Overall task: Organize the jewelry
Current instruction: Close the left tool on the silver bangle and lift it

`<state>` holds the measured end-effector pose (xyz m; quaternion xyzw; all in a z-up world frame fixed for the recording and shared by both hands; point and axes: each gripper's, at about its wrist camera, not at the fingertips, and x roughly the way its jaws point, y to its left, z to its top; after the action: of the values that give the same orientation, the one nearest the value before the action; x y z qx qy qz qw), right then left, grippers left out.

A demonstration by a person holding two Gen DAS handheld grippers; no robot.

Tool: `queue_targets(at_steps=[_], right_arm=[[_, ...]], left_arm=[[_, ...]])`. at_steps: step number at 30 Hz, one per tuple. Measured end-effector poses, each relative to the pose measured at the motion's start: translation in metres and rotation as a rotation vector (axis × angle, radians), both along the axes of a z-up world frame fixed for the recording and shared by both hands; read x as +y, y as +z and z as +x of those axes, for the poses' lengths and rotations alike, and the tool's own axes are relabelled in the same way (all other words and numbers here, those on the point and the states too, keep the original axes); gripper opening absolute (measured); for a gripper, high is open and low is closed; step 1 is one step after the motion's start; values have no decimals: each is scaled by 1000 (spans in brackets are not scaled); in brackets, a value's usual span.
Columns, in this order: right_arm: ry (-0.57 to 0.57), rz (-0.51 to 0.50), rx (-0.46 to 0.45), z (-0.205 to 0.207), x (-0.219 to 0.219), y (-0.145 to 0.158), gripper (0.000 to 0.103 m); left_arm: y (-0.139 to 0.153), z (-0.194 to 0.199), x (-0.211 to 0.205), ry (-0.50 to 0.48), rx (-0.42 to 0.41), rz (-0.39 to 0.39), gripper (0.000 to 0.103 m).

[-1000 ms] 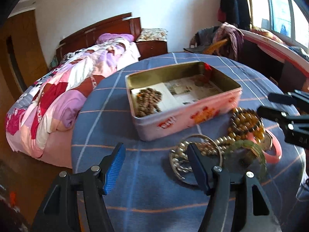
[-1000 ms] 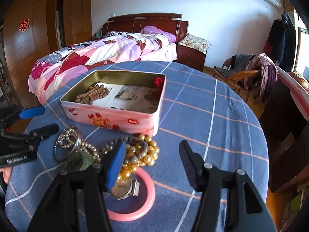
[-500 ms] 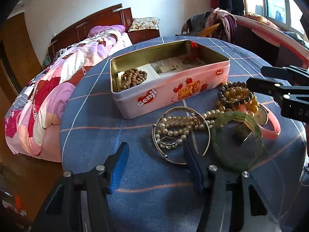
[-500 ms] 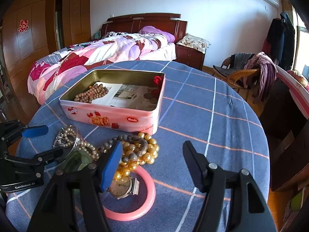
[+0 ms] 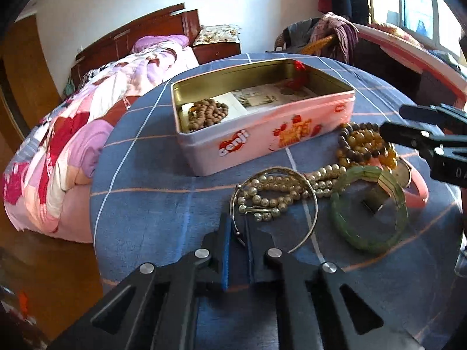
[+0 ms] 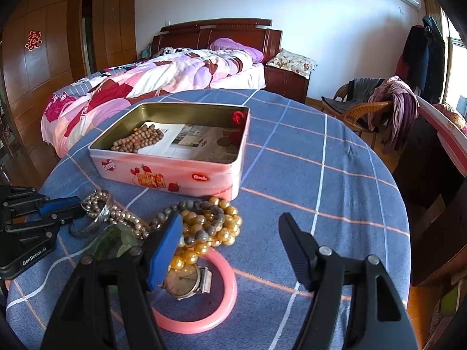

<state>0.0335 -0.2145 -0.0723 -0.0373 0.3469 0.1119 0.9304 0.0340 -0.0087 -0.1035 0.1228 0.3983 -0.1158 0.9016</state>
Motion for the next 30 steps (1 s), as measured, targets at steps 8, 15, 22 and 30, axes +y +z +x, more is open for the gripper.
queue_targets(at_steps=[8,15,22,30], right_arm=[[-20,11,-5,1,-3,1,71],[-33,30,-6,3,-9,3,71],[-3,27,-2,1,-4,3,71],[16,13,-12,-2,4,5,71]], left_arm=[[22,3,19,16,-29,-103,4],[56,-5,27,26,-115,-155,4],[68,-12,18,-17,-145,-174,0],[54,-1,32,59,-128,-172,0]])
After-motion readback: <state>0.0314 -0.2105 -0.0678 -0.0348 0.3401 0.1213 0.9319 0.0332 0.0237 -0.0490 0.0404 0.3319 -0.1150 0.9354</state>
